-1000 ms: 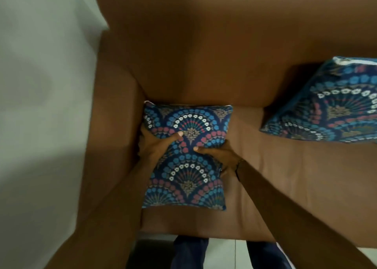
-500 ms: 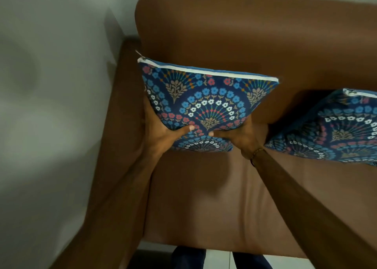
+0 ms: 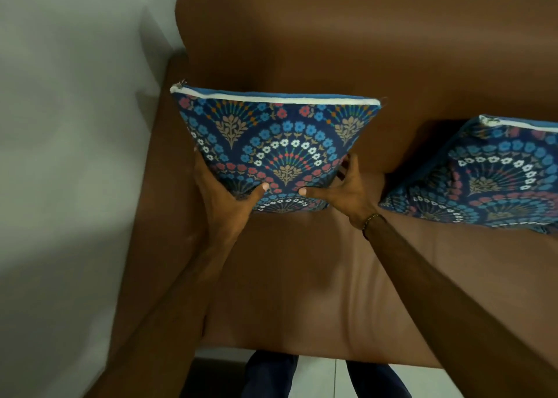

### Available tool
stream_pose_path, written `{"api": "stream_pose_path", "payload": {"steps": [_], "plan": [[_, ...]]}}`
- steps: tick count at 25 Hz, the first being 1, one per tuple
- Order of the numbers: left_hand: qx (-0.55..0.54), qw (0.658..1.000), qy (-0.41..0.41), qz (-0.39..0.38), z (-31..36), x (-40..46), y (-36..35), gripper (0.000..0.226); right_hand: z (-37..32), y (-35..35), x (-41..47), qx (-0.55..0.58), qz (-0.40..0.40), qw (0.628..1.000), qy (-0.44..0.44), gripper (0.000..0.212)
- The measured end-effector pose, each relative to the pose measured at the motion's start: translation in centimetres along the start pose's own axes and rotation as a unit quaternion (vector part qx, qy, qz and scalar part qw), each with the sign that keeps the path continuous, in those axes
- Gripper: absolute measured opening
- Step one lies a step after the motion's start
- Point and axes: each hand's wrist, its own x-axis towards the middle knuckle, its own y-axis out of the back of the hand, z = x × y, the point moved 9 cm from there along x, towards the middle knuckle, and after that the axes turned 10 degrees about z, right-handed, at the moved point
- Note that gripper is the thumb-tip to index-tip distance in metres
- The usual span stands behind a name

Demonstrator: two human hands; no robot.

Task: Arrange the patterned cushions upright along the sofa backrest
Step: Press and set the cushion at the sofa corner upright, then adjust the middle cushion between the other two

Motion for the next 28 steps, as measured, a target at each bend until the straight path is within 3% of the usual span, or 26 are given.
{"api": "stream_pose_path", "payload": {"steps": [3,6,8,12,14,17,20,23,28], "plan": [[0.05,0.998,-0.016,0.045,2.3,-4.7,-1.3,0.126,0.7,4.7,-1.4,-0.02,0.025,0.999,0.006,0.115],[0.102,0.991,-0.07,0.051,6.2,-10.0,-5.1,0.108,1.6,12.2,-2.9,-0.047,0.068,0.996,0.043,0.098],[0.086,0.989,-0.115,0.024,9.4,-13.5,-9.6,0.102,3.2,18.8,-3.6,-0.068,0.103,0.991,0.044,0.083],[0.028,0.991,-0.107,-0.071,15.7,-18.9,-19.4,0.102,6.8,32.1,-4.7,-0.111,0.124,0.986,0.021,0.039],[-0.008,0.99,-0.078,-0.113,17.8,-20.3,-24.0,0.113,7.7,39.3,-4.9,-0.108,0.182,0.977,0.023,0.045],[-0.074,0.975,-0.012,-0.208,19.6,-20.7,-29.5,0.135,8.7,46.8,-3.6,-0.062,0.27,0.961,0.007,0.08],[-0.096,0.963,0.035,-0.251,20.2,-20.8,-32.8,0.135,10.3,48.8,0.1,0.0,0.224,0.973,-0.044,0.123],[-0.107,0.969,0.036,-0.218,19.7,-20.4,-33.4,0.128,10.8,47.2,2.1,0.022,0.158,0.986,-0.047,0.12],[-0.116,0.975,0.038,-0.188,18.5,-18.9,-31.1,0.117,10.5,44.3,2.0,0.046,0.166,0.984,-0.037,0.103]]}}
